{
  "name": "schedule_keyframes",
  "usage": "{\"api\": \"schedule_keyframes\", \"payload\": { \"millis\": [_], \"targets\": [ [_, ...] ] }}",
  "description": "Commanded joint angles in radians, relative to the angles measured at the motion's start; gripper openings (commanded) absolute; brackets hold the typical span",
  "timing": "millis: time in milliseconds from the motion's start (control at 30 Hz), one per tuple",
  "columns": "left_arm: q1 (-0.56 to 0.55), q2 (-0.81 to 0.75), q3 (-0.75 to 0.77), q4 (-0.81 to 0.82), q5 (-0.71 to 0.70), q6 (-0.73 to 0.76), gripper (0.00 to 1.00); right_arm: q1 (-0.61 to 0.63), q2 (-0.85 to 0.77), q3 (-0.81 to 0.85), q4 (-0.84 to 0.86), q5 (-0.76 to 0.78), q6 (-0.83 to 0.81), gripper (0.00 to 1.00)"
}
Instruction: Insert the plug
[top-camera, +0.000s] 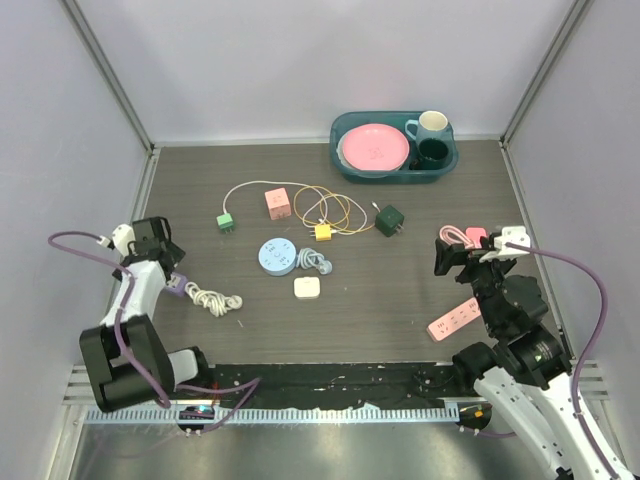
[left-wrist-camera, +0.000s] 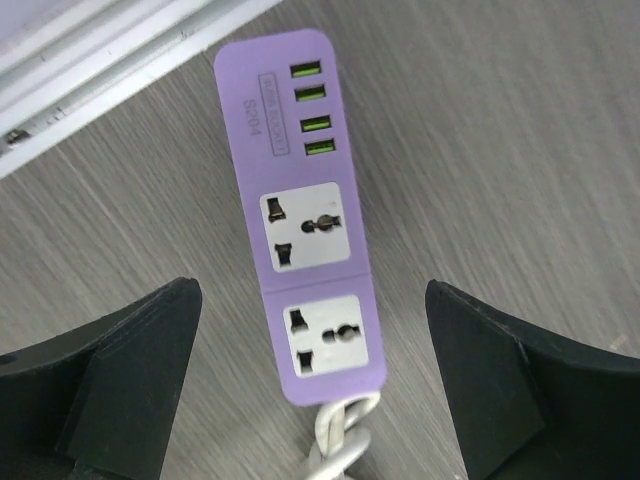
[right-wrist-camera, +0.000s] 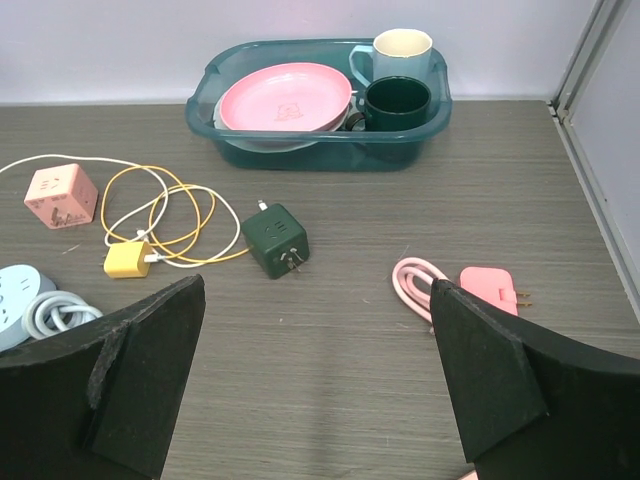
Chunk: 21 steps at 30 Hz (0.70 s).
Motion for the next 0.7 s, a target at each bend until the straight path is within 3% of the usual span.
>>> {"api": "schedule_keyframes", "payload": {
  "millis": [0,133,233,267,333,433,533,667],
  "targets": [
    [0.055,0.125,0.031,0.068,0.119,-0.038,1.00,0.006,-0.036,-0.014,0.070,0.034,-0.030,1.00],
    [0.055,0.221,0.071,0.043,0.140,-0.028,1.00,0.006,-0.039,-0.020,0.076,0.027,-0.027,1.00],
    [0.055,0.278,0.082,0.039,0.192,0.000,0.90,0.006,-0.045,-0.029,0.083,0.017,-0.021,1.00],
    [0.055,0.289,0.083,0.042,0.211,0.014,0.81,0.006,-0.047,-0.033,0.083,0.015,-0.023,1.00],
    [0.055,0.301,0.083,0.052,0.286,0.063,0.73,0.005,-0.050,-0.039,0.094,0.018,-0.023,1.00],
    [0.041,0.294,0.088,0.058,0.379,0.121,0.49,0.006,-0.053,-0.046,0.106,0.018,-0.021,1.00],
    [-0.016,0.277,0.103,0.039,0.415,0.164,0.43,0.008,-0.051,-0.051,0.113,0.014,-0.015,1.00],
    [-0.188,0.278,0.140,0.005,0.404,0.216,0.43,0.008,-0.065,-0.057,0.113,0.014,-0.014,1.00]
  ]
}}
